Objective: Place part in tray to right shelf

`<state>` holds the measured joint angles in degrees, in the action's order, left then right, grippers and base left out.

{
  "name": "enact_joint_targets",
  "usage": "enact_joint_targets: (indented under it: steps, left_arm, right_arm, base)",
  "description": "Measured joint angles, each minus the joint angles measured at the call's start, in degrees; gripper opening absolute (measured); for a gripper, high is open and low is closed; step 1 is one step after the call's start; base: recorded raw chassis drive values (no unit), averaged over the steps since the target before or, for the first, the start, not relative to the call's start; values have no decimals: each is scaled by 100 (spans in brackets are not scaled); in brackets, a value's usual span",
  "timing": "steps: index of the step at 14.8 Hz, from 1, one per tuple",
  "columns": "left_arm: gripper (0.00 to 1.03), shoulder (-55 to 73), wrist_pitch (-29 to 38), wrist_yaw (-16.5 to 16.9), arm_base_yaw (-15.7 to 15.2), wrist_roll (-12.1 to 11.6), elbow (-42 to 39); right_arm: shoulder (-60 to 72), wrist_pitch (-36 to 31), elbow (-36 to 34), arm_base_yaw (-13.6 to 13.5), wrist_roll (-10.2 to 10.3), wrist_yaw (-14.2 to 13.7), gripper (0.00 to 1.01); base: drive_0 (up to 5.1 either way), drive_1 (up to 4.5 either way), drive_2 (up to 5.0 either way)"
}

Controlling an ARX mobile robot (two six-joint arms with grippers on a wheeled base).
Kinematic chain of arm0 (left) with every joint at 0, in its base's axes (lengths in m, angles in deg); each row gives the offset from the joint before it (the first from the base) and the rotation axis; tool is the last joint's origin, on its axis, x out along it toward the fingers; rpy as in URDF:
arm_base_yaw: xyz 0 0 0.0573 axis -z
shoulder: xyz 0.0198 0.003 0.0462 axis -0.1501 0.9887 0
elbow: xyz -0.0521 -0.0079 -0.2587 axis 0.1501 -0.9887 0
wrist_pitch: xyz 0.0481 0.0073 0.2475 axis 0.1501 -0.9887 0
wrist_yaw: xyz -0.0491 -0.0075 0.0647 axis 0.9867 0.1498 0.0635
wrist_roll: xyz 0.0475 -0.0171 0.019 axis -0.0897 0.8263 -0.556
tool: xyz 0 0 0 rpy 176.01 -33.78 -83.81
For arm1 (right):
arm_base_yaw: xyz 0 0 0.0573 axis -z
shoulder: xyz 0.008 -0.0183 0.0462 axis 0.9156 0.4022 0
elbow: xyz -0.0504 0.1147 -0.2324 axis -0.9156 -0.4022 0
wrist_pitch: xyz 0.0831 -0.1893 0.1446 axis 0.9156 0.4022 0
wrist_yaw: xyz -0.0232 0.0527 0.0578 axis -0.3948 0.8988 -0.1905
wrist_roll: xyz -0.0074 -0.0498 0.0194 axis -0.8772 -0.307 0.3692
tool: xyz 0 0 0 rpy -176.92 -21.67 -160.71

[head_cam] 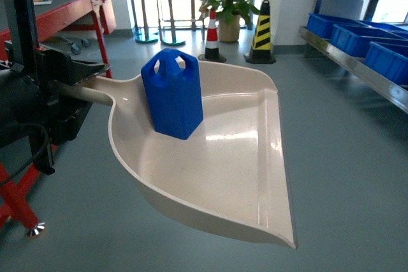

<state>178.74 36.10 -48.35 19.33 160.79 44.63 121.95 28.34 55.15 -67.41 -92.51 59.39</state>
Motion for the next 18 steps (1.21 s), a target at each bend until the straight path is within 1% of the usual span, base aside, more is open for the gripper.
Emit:
enact_joint_targets:
  steps: [18]
  left_arm:
    - [17,-2,-26,15,13,4,0]
  right_arm:
    - [-2,2,0,0,0,-2,98]
  base:
    - [-161,-161,-161]
